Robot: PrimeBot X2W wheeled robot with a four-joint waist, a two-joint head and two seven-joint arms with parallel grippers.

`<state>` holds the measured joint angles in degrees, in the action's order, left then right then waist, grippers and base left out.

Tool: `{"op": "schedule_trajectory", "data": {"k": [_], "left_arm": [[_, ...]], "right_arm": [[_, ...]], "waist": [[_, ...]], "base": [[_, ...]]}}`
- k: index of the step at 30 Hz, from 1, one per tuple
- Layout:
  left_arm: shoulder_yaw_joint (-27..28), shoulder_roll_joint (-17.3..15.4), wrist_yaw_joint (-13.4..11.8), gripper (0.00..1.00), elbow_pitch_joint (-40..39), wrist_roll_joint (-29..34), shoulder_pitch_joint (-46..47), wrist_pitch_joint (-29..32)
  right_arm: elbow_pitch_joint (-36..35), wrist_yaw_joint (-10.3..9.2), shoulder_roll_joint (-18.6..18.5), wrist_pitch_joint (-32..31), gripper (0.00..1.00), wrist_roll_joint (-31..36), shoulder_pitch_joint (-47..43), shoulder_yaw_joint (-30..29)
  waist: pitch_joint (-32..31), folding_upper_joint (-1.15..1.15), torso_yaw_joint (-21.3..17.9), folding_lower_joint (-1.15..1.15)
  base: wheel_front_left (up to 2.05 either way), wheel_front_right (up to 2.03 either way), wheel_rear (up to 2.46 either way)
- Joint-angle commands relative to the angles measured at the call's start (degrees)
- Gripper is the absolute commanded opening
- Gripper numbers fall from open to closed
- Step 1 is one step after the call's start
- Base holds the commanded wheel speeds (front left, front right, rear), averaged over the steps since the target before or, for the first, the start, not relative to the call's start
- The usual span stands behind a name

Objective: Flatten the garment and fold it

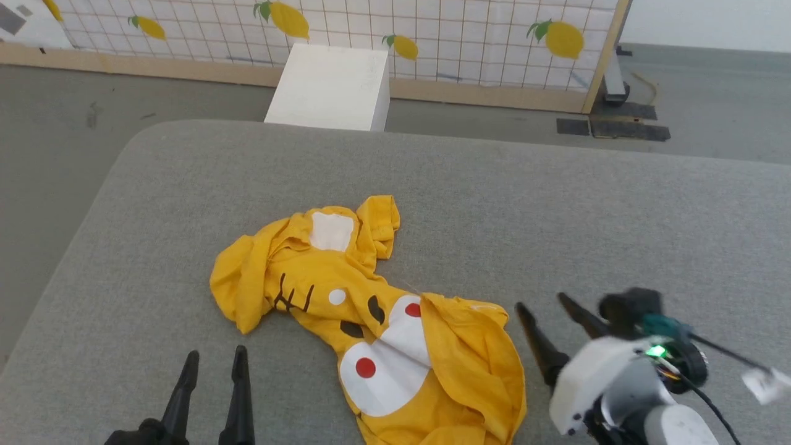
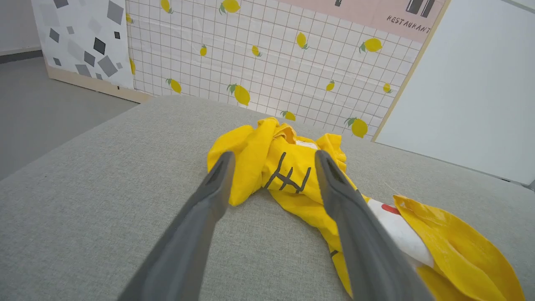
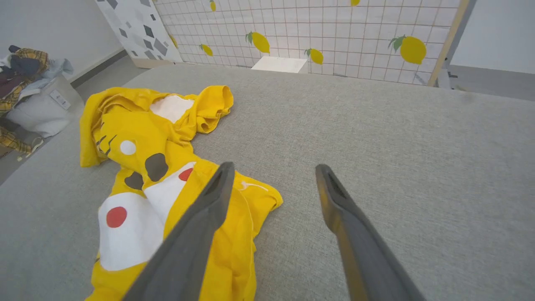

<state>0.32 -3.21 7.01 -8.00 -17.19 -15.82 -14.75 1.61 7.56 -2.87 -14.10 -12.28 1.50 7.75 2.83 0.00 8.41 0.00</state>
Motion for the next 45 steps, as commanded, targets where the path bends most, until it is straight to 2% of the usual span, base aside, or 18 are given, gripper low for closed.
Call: {"op": "schedule_trajectory", "data": {"k": [1,4,9,15,19,20,21,22,28,34,39,45], "left_arm": [[-0.4,0.3,0.3,1.0,0.3,-0.3,1.4,-0.2],[-1.2,0.3,0.4,1.0,0.9,-0.6,2.3,-0.2],[-2.0,0.3,0.4,1.0,2.1,-1.1,3.1,-0.2],[-2.4,0.3,0.5,1.0,3.0,-1.4,3.2,-0.2],[-3.2,0.3,0.5,1.0,3.7,-1.3,3.4,-0.2],[-3.4,0.3,0.5,1.0,3.9,-1.3,3.5,-0.2],[-3.6,0.3,0.5,1.0,3.9,-1.4,3.6,-0.2],[-3.7,0.3,0.5,1.0,4.0,-1.4,3.6,-0.2],[-3.6,0.3,0.5,1.0,3.8,-0.8,3.5,-0.2],[-3.6,0.3,0.5,1.0,3.5,-0.2,3.8,-0.2],[-3.6,0.3,0.5,1.0,3.3,-0.5,4.0,-0.2],[-4.0,0.3,0.5,1.0,3.2,-1.1,4.8,-0.2]], "right_arm": [[1.1,-0.08,0.0,-4.0,1.0,-0.5,1.6,0.8],[3.1,-0.08,0.0,-11.3,1.0,-0.7,3.6,1.8],[5.6,-0.08,-0.4,-18.6,1.0,0.8,5.0,3.5],[10.2,-0.08,-0.5,-22.4,1.0,0.9,6.1,4.9],[16.6,-0.08,-0.3,-20.6,1.0,1.7,7.9,5.3],[18.6,-0.08,-0.2,-19.5,0.49,2.0,8.4,4.7],[20.1,-0.08,-0.2,-18.6,0.36,2.1,8.7,4.2],[21.6,-0.08,-0.2,-17.2,0.0,2.3,9.3,3.4],[24.6,-0.08,0.0,-10.4,0.0,1.1,14.5,-2.1],[18.8,-0.08,-0.7,-7.1,0.0,0.7,17.0,-10.8],[10.1,-0.08,-1.4,-8.8,0.0,1.0,9.9,-19.9],[0.4,-0.08,-0.2,-10.6,0.0,2.0,-4.9,-33.3]], "waist": [[0.7,0.0,0.7,0.0],[1.2,0.0,1.9,0.0],[1.4,0.0,4.2,0.0],[0.8,0.0,6.3,0.0],[0.1,0.0,7.0,0.0],[-0.2,0.0,7.1,0.0],[-0.4,0.0,7.1,0.0],[-0.6,0.0,7.1,0.0],[-1.0,0.0,5.1,0.0],[-0.8,0.0,1.4,0.0],[-0.2,0.0,-1.8,0.0],[1.9,0.0,-4.7,0.0]], "base": [[0.0,0.0,0.0],[0.0,0.0,0.0],[0.0,0.0,0.0],[0.0,0.0,0.0],[0.0,0.0,0.0],[0.0,0.0,0.0],[0.0,0.0,0.0],[0.0,0.0,0.0],[0.0,0.0,0.0],[0.0,0.0,0.0],[0.0,0.0,0.0],[0.0,0.0,0.0]]}}
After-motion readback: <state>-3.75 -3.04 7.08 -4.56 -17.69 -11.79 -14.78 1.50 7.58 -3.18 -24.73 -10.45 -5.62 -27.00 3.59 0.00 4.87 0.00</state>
